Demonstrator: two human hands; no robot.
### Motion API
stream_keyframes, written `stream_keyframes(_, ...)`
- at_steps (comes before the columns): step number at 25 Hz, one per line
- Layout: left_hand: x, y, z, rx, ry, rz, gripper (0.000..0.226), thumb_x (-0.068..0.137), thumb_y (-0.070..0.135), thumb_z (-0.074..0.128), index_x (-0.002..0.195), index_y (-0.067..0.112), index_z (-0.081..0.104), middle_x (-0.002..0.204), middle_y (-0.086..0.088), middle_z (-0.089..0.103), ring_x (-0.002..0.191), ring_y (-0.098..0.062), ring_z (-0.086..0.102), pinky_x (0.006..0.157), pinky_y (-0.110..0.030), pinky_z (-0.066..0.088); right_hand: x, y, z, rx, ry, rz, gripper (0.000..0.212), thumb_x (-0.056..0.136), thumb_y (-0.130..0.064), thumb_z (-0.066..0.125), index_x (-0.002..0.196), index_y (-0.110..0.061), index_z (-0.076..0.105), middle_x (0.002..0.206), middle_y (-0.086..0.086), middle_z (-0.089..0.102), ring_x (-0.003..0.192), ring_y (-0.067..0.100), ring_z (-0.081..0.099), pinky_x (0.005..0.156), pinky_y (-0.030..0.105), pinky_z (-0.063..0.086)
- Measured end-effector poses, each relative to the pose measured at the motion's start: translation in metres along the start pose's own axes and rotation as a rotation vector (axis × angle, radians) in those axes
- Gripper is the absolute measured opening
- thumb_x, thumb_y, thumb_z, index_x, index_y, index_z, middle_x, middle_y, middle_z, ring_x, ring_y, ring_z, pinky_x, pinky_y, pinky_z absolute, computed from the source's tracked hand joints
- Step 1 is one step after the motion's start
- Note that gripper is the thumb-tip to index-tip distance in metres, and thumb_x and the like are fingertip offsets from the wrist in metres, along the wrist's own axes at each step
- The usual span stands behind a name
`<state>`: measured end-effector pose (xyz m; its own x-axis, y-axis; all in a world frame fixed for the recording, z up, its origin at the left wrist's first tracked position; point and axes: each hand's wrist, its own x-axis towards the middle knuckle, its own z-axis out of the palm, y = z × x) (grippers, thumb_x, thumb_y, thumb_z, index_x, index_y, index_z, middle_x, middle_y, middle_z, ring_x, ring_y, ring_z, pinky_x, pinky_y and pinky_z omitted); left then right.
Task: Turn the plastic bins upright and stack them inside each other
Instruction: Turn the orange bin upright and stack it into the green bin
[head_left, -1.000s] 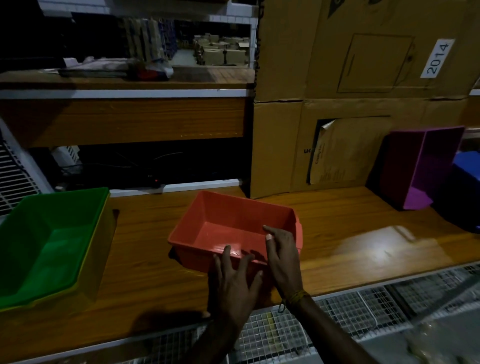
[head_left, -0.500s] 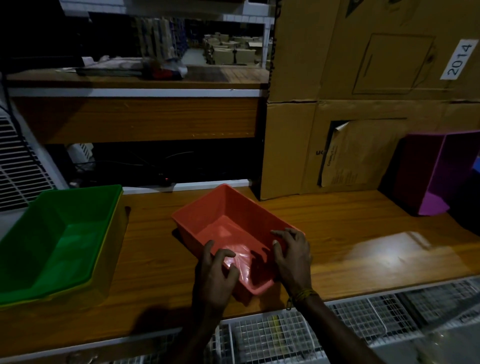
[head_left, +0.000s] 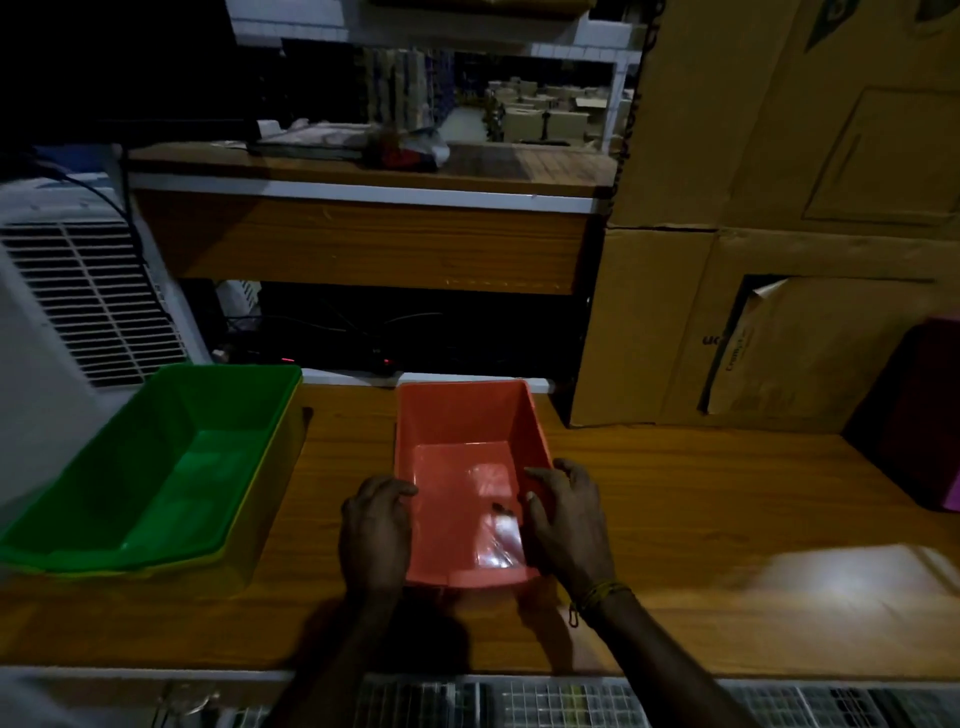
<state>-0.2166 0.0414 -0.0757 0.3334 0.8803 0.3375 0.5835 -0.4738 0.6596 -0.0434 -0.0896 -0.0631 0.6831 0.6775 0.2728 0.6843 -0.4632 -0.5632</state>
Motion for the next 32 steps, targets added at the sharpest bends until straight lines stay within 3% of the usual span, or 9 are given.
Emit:
stream_keyframes(5, 0.026, -0.009, 0.003, 0.051, -0.006, -0.032, 0.043, 0.069, -0.009, 0.053, 0.091, 0.023, 0.071, 0.109, -0.001, 0.069, 0.096, -0.028, 0.064, 0.079, -0.035, 0.053, 0.008, -0.003, 0.022, 0.046, -0.072, -0.044, 0.030, 0.088, -0.022, 0.059, 0.118, -0.025, 0.065, 0.139, 0.017, 0.048, 0.129, 0.034, 0.045, 0.102, 0.043, 0.045)
stream_keyframes(9, 0.030, 0.002, 0.013, 0.042, -0.073, -0.197, 0.026, 0.081, 0.012, 0.054, 0.096, 0.021, 0.073, 0.109, 0.002, 0.066, 0.104, -0.031, 0.063, 0.080, -0.015, 0.044, 0.018, -0.007, 0.025, 0.137, -0.101, 0.035, 0.036, 0.085, -0.028, 0.052, 0.117, -0.026, 0.066, 0.145, 0.017, 0.044, 0.132, 0.033, 0.043, 0.106, 0.043, 0.043)
stream_keyframes(11, 0.028, 0.012, 0.018, 0.026, -0.082, -0.220, 0.025, 0.076, 0.029, 0.056, 0.094, 0.028, 0.074, 0.124, -0.002, 0.060, 0.106, -0.033, 0.061, 0.086, -0.025, 0.047, 0.022, -0.009, 0.027, 0.172, -0.089, 0.060, 0.039, 0.082, -0.033, 0.047, 0.114, -0.027, 0.068, 0.144, 0.013, 0.046, 0.132, 0.029, 0.044, 0.105, 0.040, 0.042)
stream_keyframes(13, 0.028, 0.017, 0.019, 0.021, -0.067, -0.217, 0.019, 0.077, 0.024, 0.066, 0.093, 0.030, 0.075, 0.132, -0.007, 0.057, 0.112, -0.035, 0.058, 0.092, -0.036, 0.047, 0.023, -0.012, 0.030, 0.212, -0.047, 0.075, 0.039, 0.081, -0.036, 0.045, 0.110, -0.027, 0.069, 0.142, 0.009, 0.050, 0.131, 0.025, 0.045, 0.103, 0.037, 0.042)
stream_keyframes(19, 0.042, 0.010, -0.009, -0.097, -0.087, -0.175, 0.023, 0.076, 0.025, 0.070, 0.082, 0.046, 0.063, 0.119, -0.004, 0.064, 0.111, -0.026, 0.061, 0.093, -0.037, 0.049, 0.022, -0.046, 0.025, 0.285, 0.012, 0.050, 0.028, 0.085, -0.042, 0.053, 0.109, -0.036, 0.067, 0.131, -0.002, 0.051, 0.118, 0.018, 0.053, 0.090, 0.042, 0.053)
stream_keyframes(22, 0.062, 0.005, -0.042, -0.240, -0.102, -0.188, 0.010, 0.071, 0.041, 0.060, 0.078, 0.046, 0.065, 0.103, 0.004, 0.071, 0.093, -0.019, 0.068, 0.083, -0.039, 0.056, 0.023, -0.080, 0.015, 0.309, 0.082, 0.017, 0.019, 0.091, -0.030, 0.061, 0.110, -0.030, 0.066, 0.124, -0.004, 0.051, 0.113, 0.012, 0.053, 0.078, 0.014, 0.046)
stream_keyframes(25, 0.083, 0.001, -0.094, -0.238, -0.059, -0.124, 0.012, 0.079, 0.029, 0.063, 0.085, 0.037, 0.070, 0.101, 0.006, 0.072, 0.088, -0.016, 0.066, 0.076, -0.029, 0.051, 0.017, -0.134, 0.006, 0.366, 0.168, 0.016, 0.019, 0.092, -0.029, 0.062, 0.111, -0.026, 0.066, 0.120, -0.004, 0.052, 0.108, 0.006, 0.050, 0.069, 0.000, 0.039)
stream_keyframes(29, 0.111, -0.018, -0.172, -0.339, 0.061, -0.052, 0.013, 0.082, 0.033, 0.061, 0.088, 0.033, 0.072, 0.100, 0.011, 0.072, 0.089, -0.012, 0.065, 0.078, -0.030, 0.051, 0.016, -0.215, 0.011, 0.366, 0.283, -0.110, 0.018, 0.091, -0.029, 0.062, 0.108, -0.026, 0.068, 0.113, -0.002, 0.056, 0.108, 0.009, 0.053, 0.086, 0.023, 0.045)
stream_keyframes(32, 0.125, -0.039, -0.220, -0.421, 0.128, -0.009, 0.013, 0.084, 0.028, 0.062, 0.090, 0.030, 0.073, 0.097, 0.010, 0.071, 0.079, -0.007, 0.064, 0.071, -0.023, 0.049, 0.012, -0.269, 0.025, 0.413, 0.316, -0.141, 0.017, 0.091, -0.027, 0.062, 0.106, -0.027, 0.068, 0.112, -0.003, 0.055, 0.105, 0.005, 0.051, 0.085, 0.023, 0.044)
